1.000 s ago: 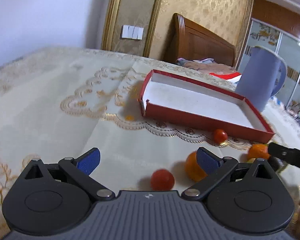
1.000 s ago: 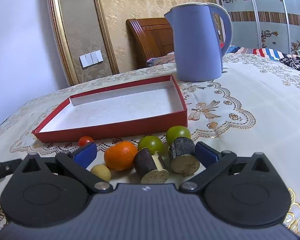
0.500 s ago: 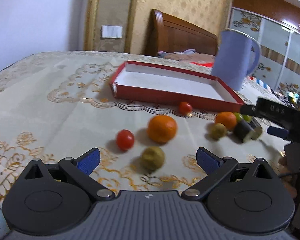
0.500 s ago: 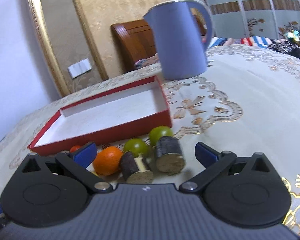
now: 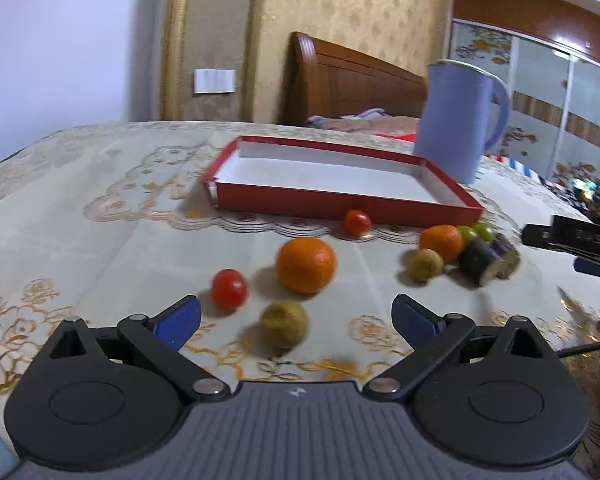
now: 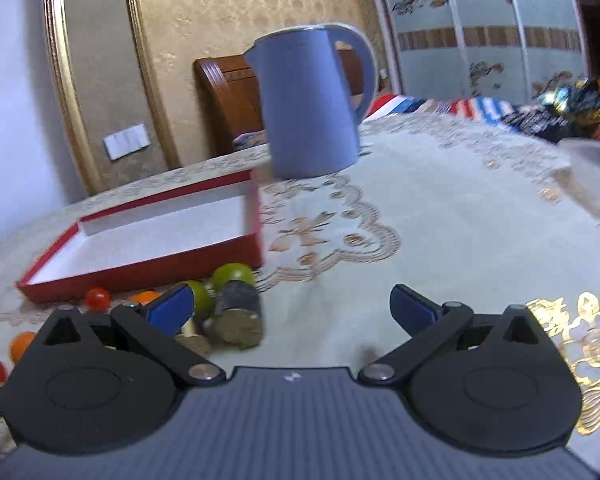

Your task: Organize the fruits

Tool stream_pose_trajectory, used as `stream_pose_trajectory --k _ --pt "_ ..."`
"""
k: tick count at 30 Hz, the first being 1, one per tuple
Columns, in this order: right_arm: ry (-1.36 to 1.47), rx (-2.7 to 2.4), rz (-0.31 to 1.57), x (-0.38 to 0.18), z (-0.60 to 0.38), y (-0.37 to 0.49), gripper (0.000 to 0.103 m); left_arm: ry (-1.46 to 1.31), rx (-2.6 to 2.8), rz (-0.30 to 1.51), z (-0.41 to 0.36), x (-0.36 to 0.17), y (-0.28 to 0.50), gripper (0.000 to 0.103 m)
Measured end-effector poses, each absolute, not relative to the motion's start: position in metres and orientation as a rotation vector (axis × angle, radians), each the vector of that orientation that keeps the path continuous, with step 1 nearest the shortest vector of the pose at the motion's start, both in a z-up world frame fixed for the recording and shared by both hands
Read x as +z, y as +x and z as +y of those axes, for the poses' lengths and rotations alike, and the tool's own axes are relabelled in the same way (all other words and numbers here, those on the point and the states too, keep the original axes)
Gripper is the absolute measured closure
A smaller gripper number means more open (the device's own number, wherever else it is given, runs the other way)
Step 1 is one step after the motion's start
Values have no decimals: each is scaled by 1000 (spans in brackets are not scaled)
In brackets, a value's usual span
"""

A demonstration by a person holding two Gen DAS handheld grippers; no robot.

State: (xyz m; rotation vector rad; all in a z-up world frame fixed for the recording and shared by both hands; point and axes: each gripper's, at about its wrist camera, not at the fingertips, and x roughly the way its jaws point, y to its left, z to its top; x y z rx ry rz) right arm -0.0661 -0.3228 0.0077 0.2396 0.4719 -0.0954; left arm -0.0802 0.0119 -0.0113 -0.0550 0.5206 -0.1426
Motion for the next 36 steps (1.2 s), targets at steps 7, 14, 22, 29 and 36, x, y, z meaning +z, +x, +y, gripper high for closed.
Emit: stream_pose_trajectory --k 7,14,22,29,36 --pt "241 -89 541 1 -323 -55 0 -73 -115 576 8 -11 -71 1" --pt "231 -81 563 0 -322 -53 0 -55 -57 631 7 -16 -66 1" --pt "218 -87 570 0 -320 -53 0 -23 -24 634 4 -17 -67 4" --pt "212 -85 577 -1 -319 -52 0 -20 -20 643 3 -18 -65 4" --pt "209 -83 581 -1 -319 -51 0 -26 -19 633 4 -17 -65 16"
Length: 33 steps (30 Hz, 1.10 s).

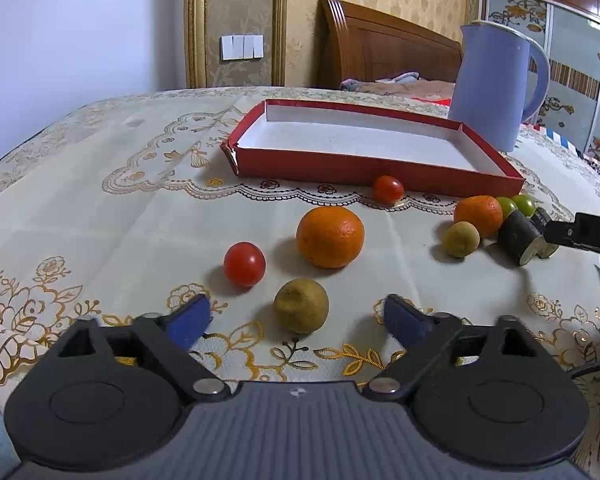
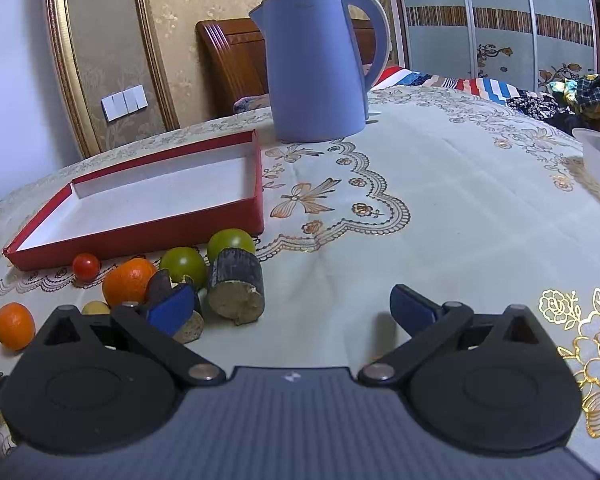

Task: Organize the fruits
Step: 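Close the left gripper on the small yellow-green lime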

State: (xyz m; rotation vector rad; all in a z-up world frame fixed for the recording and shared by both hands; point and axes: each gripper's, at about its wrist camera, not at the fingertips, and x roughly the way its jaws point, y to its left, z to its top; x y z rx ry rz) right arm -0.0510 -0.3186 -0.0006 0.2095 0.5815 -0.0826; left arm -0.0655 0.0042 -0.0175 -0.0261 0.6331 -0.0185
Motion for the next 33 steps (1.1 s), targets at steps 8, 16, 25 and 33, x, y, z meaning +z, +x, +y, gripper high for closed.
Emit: stream_pose_trajectory --k 8,16,25,33 --pt "211 -81 583 -1 -318 -50 0 -21 -43 610 7 -17 -73 42" --pt "217 -76 582 -1 -319 -50 0 -4 -46 611 4 -16 -76 59" --pt "220 -75 583 -2 -320 -50 0 -18 -93 609 3 -17 -79 62" --pt "234 -50 571 -2 -322 -52 0 -9 -82 605 2 -17 -73 67"
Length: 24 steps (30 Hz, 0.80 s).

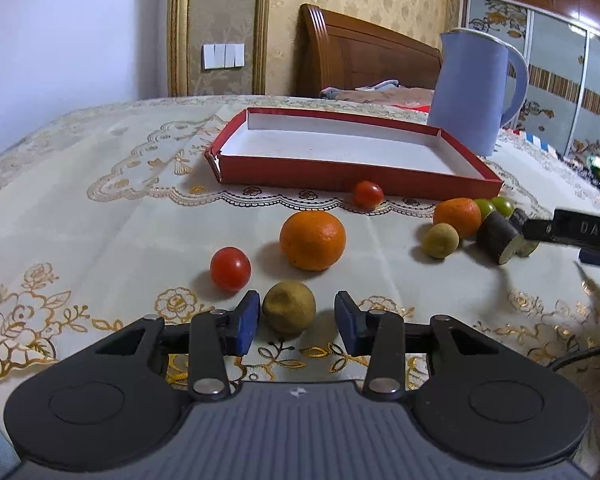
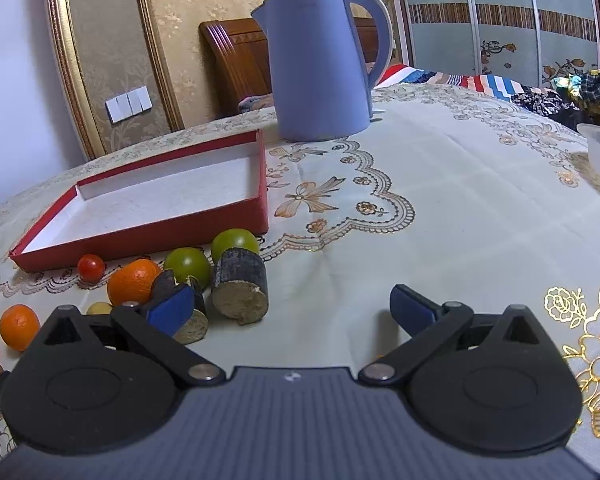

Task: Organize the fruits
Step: 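Close the left gripper on the small yellow-green lime, then lift the lime with the left gripper while the right gripper grasps a dark eggplant piece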

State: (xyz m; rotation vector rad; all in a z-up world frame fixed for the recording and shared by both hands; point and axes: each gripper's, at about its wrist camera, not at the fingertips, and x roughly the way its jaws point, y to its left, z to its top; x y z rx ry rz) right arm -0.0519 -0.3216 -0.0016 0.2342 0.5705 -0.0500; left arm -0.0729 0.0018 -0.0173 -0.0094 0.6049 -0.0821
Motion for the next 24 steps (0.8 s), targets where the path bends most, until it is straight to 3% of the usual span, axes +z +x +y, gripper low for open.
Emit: stream_pose_trajectory --k 2,15,18,24 --pt "255 -32 571 -2 -324 -52 0 10 -80 597 -1 -18 -75 76" --pt "161 55 599 -1 -338 -77 0 -4 -97 577 4 -21 -76 76" --pt "112 71 584 5 -331 -73 12 5 -97 573 3 -21 -77 76" --pt "54 24 615 8 -320 -44 14 0 -99 569 4 -22 -77 76"
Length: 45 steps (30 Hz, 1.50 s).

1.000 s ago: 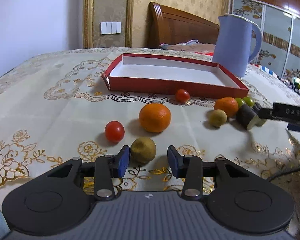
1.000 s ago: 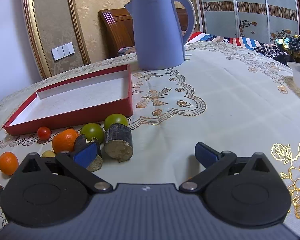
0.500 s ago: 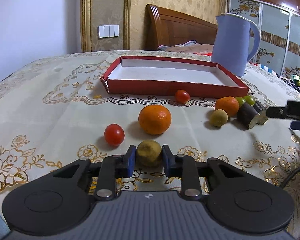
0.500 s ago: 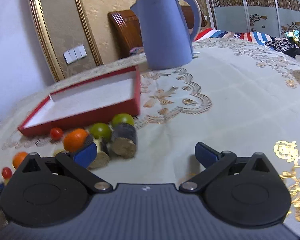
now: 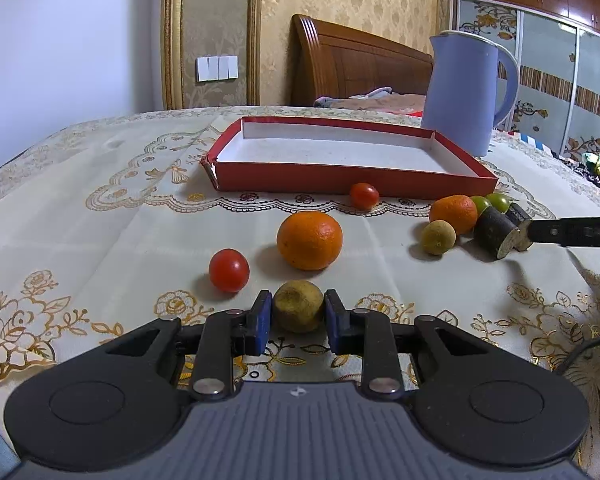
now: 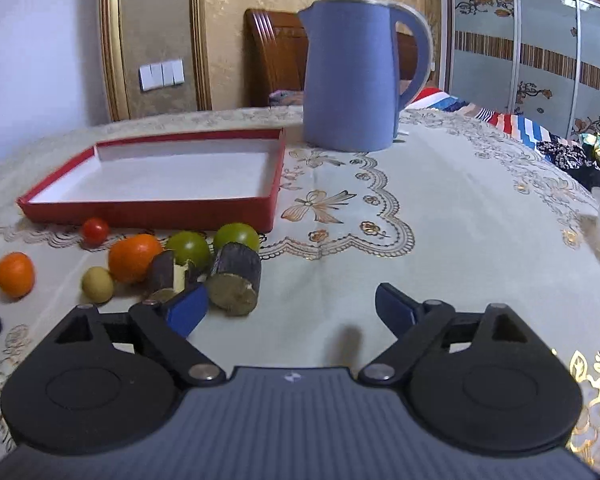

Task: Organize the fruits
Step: 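Lift the lime with the left gripper while the right gripper grasps a dark eggplant piece, then carry the lime and eggplant piece into the red tray with both grippers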

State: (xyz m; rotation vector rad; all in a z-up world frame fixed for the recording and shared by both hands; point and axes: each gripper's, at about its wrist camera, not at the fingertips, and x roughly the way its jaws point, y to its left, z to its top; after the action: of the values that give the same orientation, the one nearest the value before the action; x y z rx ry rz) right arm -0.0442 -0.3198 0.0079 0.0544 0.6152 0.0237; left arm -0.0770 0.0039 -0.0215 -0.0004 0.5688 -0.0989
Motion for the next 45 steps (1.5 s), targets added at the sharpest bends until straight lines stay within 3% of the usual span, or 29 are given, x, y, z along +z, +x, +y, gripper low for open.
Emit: stream_pose_trajectory --k 6,12,14,15,45 --pt "51 35 662 0 -312 -23 19 6 -98 565 3 -22 -78 76" --pt "13 68 634 -1 -301 -27 47 12 -97 564 2 -22 -78 76" --pt "17 92 639 -1 -299 -28 59 19 -95 563 0 -22 -79 76" --pt "24 113 643 -1 -299 -28 69 22 -95 563 0 -22 -79 76" --pt "38 119 532 14 -303 -56 68 13 -132 562 -1 -3 -74 76"
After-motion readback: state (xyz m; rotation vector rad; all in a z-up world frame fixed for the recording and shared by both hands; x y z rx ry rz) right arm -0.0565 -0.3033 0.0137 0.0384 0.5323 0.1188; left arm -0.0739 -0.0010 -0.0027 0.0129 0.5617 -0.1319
